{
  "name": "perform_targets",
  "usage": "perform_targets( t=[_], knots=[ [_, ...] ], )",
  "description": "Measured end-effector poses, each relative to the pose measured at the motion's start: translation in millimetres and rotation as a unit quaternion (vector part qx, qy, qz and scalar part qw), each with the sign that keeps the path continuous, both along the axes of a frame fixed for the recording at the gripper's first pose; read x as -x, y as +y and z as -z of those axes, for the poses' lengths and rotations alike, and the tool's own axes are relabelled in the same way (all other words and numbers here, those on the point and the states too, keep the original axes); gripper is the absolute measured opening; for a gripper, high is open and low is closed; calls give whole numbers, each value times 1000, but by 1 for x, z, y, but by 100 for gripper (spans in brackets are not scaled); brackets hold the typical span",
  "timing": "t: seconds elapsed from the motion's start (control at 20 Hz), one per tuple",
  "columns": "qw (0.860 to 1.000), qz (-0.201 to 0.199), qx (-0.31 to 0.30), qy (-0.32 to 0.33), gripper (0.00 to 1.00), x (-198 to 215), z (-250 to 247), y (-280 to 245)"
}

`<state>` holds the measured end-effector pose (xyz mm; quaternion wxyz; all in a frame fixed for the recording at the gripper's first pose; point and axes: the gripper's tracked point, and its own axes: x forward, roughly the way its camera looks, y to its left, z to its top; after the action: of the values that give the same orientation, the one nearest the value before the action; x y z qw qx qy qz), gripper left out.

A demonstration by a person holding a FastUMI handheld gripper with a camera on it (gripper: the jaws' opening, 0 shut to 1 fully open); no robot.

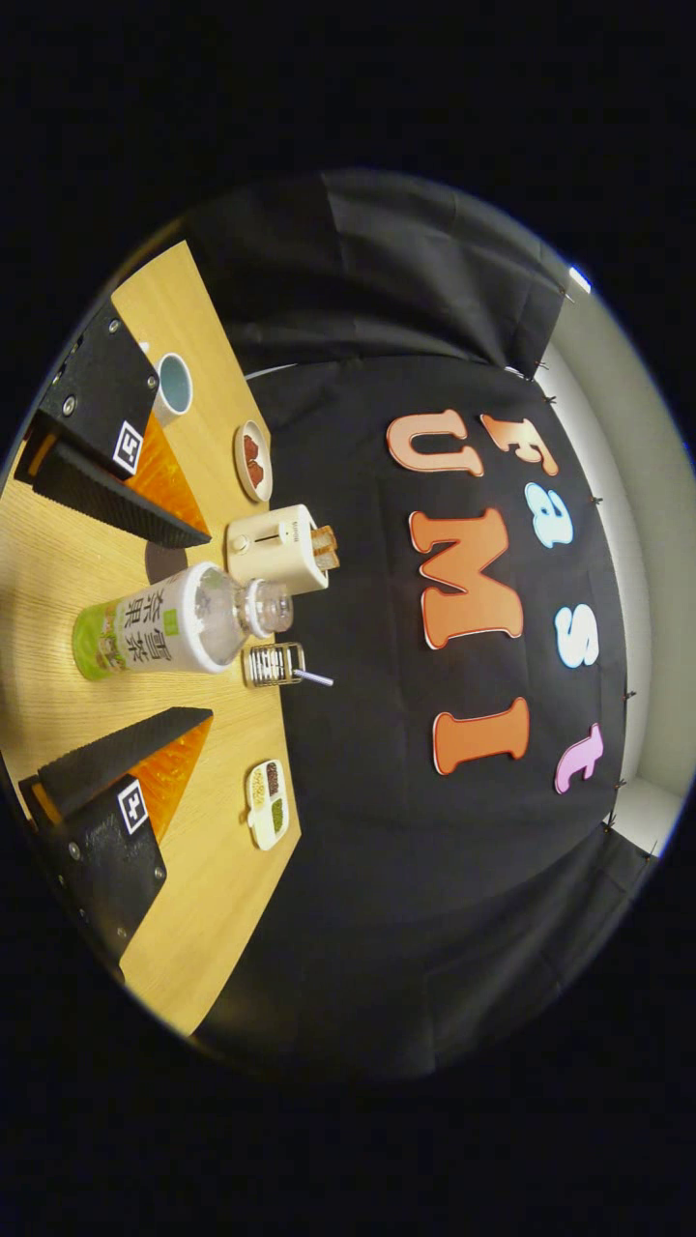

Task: Take the bottle from table, then pour the juice into the cup, finally place the bottle on the coaster

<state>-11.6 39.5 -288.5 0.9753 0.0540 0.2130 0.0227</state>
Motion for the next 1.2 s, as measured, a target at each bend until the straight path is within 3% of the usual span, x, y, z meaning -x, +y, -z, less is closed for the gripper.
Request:
perform_targets(
  t=[0.3, 0.75, 1.2],
  knots=[
    [999, 5, 19, 41, 96, -2, 43, -5],
    [998, 2, 24, 52, 69, -7, 61, 3],
    [998, 3, 51, 40, 57, -13, 45, 10]
  ],
)
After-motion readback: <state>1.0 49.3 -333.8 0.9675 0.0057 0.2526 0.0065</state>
